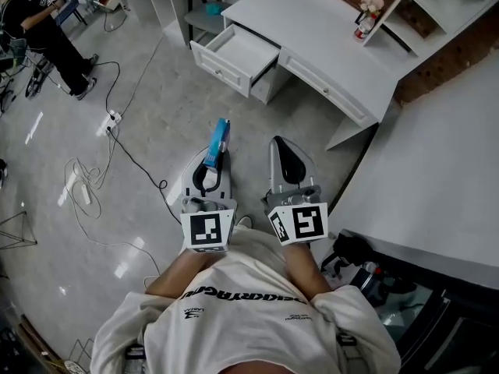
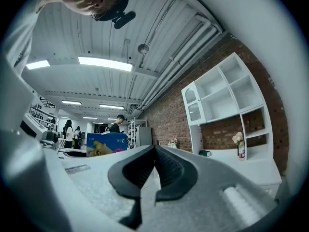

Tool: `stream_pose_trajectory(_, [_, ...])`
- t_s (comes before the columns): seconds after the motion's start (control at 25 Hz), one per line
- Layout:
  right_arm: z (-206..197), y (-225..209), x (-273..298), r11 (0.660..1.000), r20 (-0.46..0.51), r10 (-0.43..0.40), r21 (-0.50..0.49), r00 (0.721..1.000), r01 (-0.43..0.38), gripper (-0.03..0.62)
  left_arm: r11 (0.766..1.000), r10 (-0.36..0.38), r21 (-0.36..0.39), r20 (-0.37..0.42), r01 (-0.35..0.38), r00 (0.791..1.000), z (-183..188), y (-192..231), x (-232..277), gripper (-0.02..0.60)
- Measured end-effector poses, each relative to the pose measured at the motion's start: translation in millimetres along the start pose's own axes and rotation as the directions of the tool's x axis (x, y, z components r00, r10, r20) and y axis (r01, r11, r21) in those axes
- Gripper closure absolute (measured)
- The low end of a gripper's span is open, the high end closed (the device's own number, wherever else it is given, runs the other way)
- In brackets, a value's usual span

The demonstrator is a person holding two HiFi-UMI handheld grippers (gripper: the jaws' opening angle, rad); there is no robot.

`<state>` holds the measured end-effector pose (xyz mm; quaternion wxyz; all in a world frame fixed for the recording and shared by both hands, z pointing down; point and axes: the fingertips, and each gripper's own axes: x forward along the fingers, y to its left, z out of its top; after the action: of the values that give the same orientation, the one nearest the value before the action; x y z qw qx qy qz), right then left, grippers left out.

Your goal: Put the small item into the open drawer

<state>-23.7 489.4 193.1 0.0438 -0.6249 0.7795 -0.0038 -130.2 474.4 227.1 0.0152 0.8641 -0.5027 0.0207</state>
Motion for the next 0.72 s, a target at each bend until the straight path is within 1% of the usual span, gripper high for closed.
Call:
stream_pose_trajectory(0.08, [-3.2, -4.2, 16.8, 1.000, 0.005, 0.000, 0.001, 1.000, 0.000, 0.600, 1.000, -0.002, 0.004, -0.004, 0.002, 1.000, -5.3, 7.4, 14.6, 0.518])
stream_pose_trajectory(0.32, [-24.3, -23.1, 71.9, 1.000, -0.016, -0.010, 0.010, 1.000, 0.010, 0.600, 1.000, 0.004, -0.018, -0.025, -0.004, 1.000, -20.6, 33.6, 69.3, 0.518])
stream_pose_trajectory(0.48, [-35.0, -38.7, 120.9, 1.000, -0.031, -0.016, 0.005, 0.999, 0.016, 0.600, 1.000, -0.007, -0.030, -0.034, 0.006, 0.999, -26.3, 53.5, 121.1, 0.518])
stream_pose_trajectory(0.72, [-37.6, -69.9, 207.6, 0.999, -0.055, -0.042, 0.011, 0.998, 0.043, 0.600, 0.999, -0.031, -0.035, -0.050, 0.029, 0.998, -16.8, 89.8, 209.1, 0.518])
